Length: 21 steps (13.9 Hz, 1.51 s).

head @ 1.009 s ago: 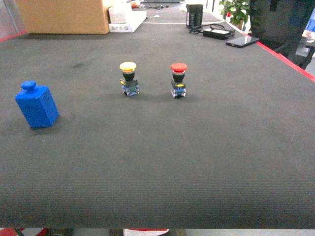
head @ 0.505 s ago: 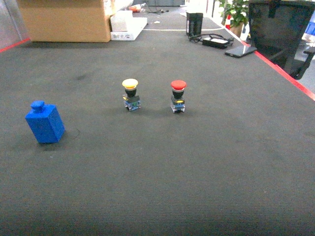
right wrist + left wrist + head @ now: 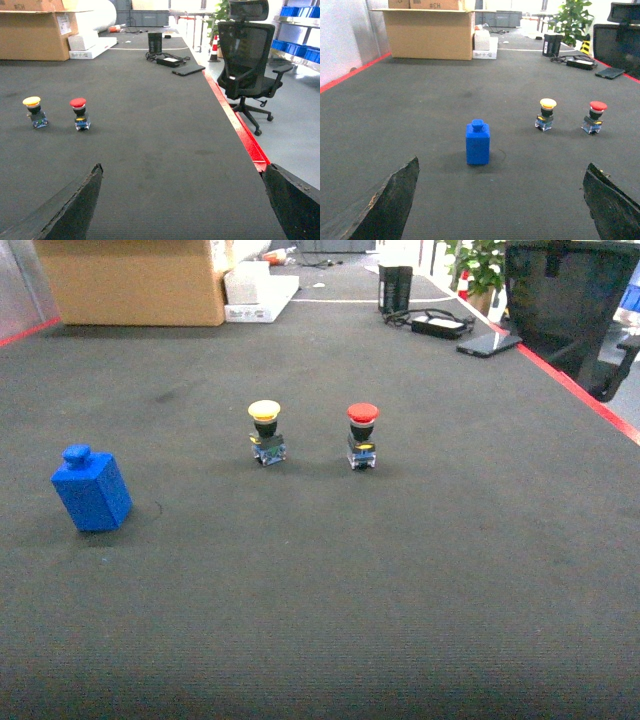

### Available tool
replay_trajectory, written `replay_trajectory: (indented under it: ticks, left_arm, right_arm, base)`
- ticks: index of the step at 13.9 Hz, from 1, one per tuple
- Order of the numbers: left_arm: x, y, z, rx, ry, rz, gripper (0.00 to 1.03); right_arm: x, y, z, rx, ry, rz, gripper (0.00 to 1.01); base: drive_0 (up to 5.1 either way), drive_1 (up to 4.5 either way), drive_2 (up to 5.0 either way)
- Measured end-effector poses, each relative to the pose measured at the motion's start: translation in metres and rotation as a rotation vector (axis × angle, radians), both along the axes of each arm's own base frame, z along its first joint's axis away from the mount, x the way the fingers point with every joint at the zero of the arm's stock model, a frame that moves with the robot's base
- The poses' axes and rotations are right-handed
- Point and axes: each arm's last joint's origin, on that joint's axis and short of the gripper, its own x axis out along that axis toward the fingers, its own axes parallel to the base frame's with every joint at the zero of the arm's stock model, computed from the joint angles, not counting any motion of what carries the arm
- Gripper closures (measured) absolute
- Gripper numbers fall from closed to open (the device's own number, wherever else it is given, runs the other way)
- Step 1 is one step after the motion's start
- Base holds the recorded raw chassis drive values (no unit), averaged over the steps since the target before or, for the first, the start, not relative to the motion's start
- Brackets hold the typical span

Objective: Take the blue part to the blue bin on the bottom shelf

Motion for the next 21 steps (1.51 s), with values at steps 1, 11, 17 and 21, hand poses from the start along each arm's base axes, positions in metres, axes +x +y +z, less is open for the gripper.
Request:
replay_trajectory:
  ticks: [1, 11, 17, 21]
  left_arm:
    - [0.000, 0.000, -0.003, -0.018, 0.083, 0.043, 0.05]
    - [0.185, -0.006, -0.072, -0.001, 0.458, 0.142, 0.05]
    - [0.235, -0.004, -0.080, -0.002, 0.453, 0.122, 0.05]
    - [0.273, 0.000, -0.092, -0.003, 0.458, 0.135, 0.05]
  right_arm:
    - [0.000, 0.000, 0.000, 0.000, 0.000, 0.000, 0.03]
    - [0.000, 0.000, 0.000, 0.000, 0.000, 0.000, 0.03]
    - [0.000, 0.000, 0.000, 0.000, 0.000, 0.000, 0.03]
    - [0.000, 0.000, 0.000, 0.000, 0.000, 0.000, 0.03]
  base:
    - [0.0, 0.00, 0.0]
    - [0.0, 0.00, 0.0]
    - [0.0, 0.00, 0.0]
    - [0.0, 0.00, 0.0]
